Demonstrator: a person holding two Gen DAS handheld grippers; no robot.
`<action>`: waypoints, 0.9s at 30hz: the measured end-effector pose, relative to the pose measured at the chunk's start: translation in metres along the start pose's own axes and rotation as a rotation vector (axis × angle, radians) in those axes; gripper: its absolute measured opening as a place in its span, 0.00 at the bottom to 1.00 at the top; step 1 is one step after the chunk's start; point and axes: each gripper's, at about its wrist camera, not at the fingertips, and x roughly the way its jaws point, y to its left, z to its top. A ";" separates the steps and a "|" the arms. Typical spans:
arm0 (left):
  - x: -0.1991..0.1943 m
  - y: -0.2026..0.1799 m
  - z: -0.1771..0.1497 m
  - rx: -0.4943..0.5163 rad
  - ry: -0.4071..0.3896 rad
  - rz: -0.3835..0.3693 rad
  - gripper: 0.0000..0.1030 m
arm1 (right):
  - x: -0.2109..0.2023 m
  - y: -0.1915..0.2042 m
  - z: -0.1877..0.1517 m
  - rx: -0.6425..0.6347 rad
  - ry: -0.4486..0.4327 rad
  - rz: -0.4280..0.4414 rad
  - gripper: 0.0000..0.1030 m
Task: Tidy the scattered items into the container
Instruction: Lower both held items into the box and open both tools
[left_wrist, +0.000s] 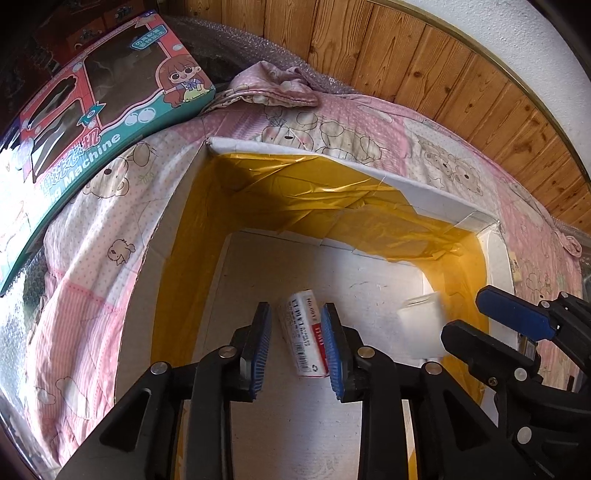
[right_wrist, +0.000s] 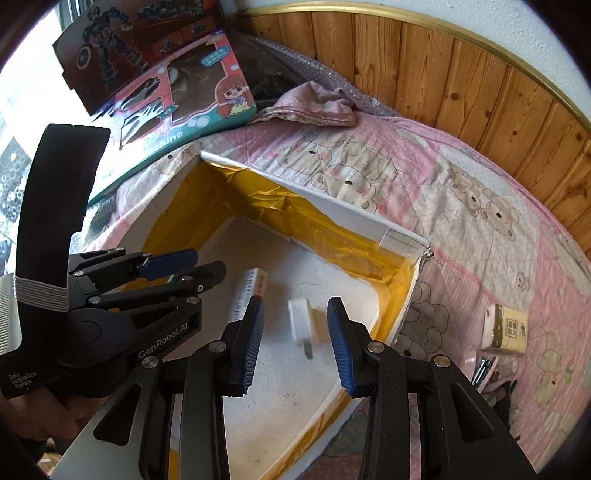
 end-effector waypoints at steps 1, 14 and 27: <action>-0.002 0.000 0.000 0.001 -0.005 -0.001 0.28 | -0.002 0.000 0.000 0.005 -0.006 0.003 0.38; -0.059 -0.007 -0.014 0.032 -0.097 -0.004 0.28 | -0.059 -0.003 -0.026 0.089 -0.113 0.103 0.32; -0.133 -0.052 -0.050 0.120 -0.187 -0.012 0.28 | -0.123 0.012 -0.077 0.134 -0.198 0.154 0.25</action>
